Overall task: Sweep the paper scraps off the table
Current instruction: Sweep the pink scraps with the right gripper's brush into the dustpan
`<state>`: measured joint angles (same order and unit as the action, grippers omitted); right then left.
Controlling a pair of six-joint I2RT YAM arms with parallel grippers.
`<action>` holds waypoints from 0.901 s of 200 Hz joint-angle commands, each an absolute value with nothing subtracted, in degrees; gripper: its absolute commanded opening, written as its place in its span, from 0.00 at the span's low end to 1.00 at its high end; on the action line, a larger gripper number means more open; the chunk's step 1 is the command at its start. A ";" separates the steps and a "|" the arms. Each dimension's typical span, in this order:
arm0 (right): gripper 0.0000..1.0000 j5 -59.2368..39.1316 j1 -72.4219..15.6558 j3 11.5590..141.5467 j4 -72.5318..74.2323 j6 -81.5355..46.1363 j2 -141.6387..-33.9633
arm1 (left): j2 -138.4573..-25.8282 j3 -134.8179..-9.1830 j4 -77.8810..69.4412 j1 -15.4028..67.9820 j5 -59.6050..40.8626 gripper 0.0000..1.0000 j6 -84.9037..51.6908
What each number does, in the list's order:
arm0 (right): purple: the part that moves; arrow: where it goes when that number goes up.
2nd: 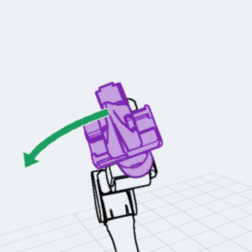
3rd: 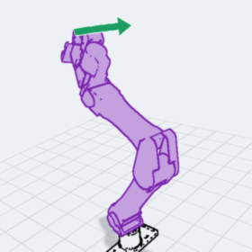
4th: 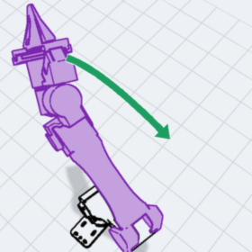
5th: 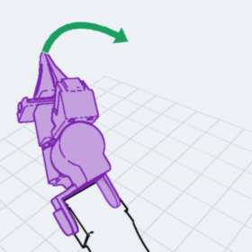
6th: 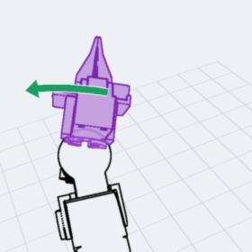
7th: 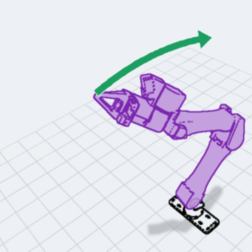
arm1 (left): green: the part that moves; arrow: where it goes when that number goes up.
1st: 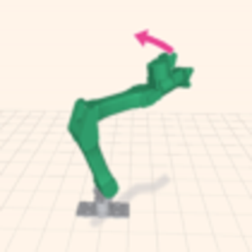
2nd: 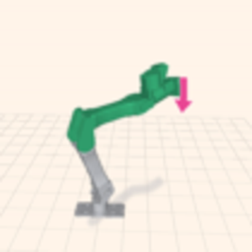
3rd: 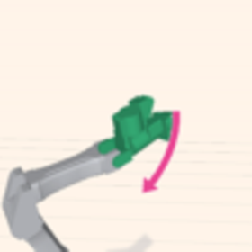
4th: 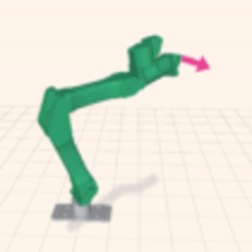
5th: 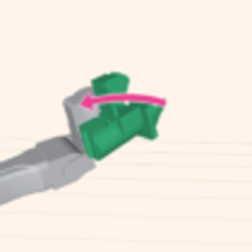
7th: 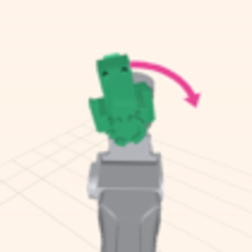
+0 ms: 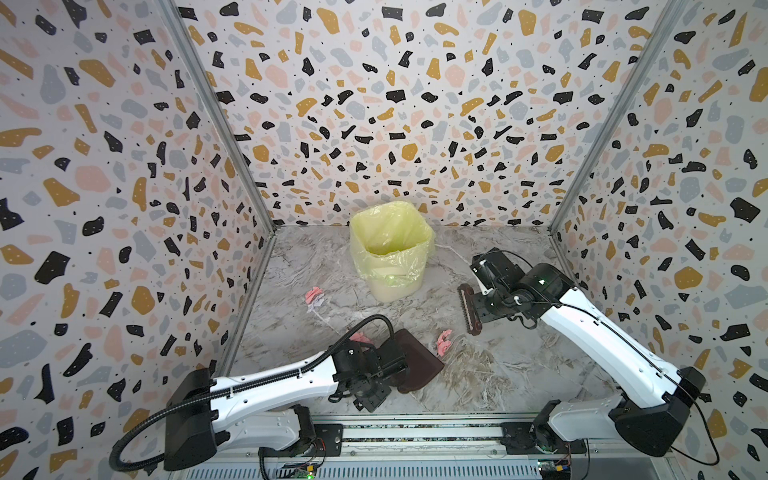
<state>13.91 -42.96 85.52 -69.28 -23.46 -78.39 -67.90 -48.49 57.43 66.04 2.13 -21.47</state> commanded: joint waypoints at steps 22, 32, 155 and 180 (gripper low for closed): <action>0.00 20.48 -46.54 90.72 -72.78 -23.05 -81.13 | -70.18 -48.35 54.94 66.49 1.33 0.00 -19.25; 0.00 20.48 -47.12 90.96 -72.80 -22.94 -81.76 | -70.97 -48.34 54.47 66.53 1.57 0.00 -19.25; 0.00 19.74 -52.23 89.44 -72.37 -22.70 -85.98 | -77.58 -50.44 52.45 66.53 4.00 0.00 -17.49; 0.00 19.12 -53.65 89.55 -72.42 -22.75 -87.12 | -78.13 -50.45 52.25 66.53 4.22 0.00 -17.24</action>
